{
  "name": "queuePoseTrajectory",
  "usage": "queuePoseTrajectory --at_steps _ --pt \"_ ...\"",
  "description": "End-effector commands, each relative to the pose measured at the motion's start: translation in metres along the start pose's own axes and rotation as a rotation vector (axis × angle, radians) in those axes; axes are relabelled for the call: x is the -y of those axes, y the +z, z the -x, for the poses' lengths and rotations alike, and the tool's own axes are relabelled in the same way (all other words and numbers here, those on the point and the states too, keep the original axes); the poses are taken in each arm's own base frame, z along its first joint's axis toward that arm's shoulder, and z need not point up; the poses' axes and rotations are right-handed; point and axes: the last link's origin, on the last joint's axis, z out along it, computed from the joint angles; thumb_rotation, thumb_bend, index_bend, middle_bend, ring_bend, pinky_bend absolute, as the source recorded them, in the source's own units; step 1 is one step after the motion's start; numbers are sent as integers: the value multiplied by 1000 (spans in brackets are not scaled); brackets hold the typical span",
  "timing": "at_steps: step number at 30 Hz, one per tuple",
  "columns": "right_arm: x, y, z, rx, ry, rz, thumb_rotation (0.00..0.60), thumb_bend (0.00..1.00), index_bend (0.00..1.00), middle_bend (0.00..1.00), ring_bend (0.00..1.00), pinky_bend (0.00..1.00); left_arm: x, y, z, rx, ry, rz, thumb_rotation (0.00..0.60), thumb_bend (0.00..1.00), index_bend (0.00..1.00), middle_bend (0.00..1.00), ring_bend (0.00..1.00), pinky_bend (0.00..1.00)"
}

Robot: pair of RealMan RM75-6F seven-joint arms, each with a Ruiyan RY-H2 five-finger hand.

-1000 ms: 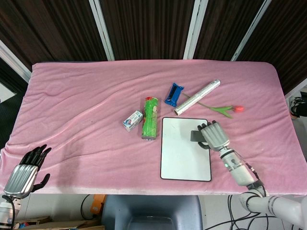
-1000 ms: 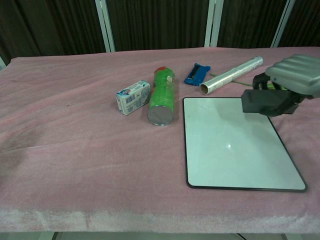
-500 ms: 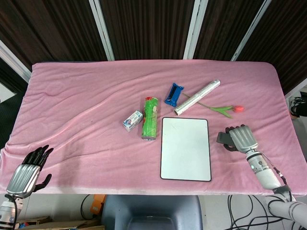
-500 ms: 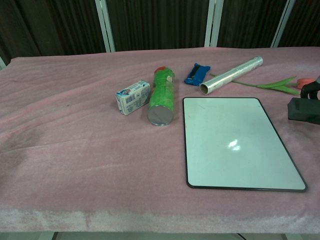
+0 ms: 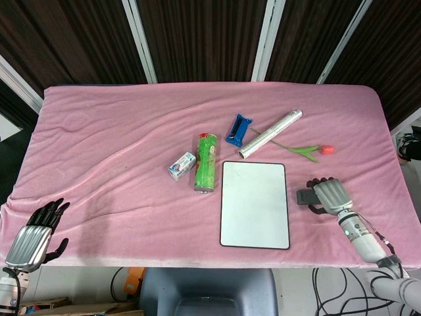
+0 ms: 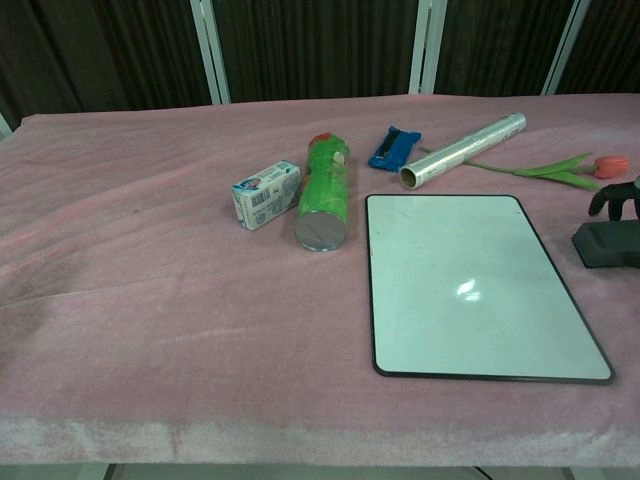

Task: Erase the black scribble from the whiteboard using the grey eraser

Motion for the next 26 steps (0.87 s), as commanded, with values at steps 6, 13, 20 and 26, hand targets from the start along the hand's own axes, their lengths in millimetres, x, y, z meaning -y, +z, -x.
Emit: queuePoseTrajectory --at_steps 6,13,20,26 --pt "-7 -37 -20 -33 126 1 600 312 17 205 202 424 0 -1 -1 -6 -3 0 600 389 0 0 1 119" --pt "-17 -158 -16 -248 135 278 600 313 0 39 1 191 0 -3 -3 -22 0 3 600 389 0 0 1 119" --pt "-23 -168 -21 -306 182 306 600 312 0 32 0 169 -1 -5 -4 -44 1 17 600 389 0 0 0 118" --pt "-22 -158 -16 -248 162 288 600 312 0 12 0 134 0 -6 -5 -43 3 11 600 387 0 0 0 116"
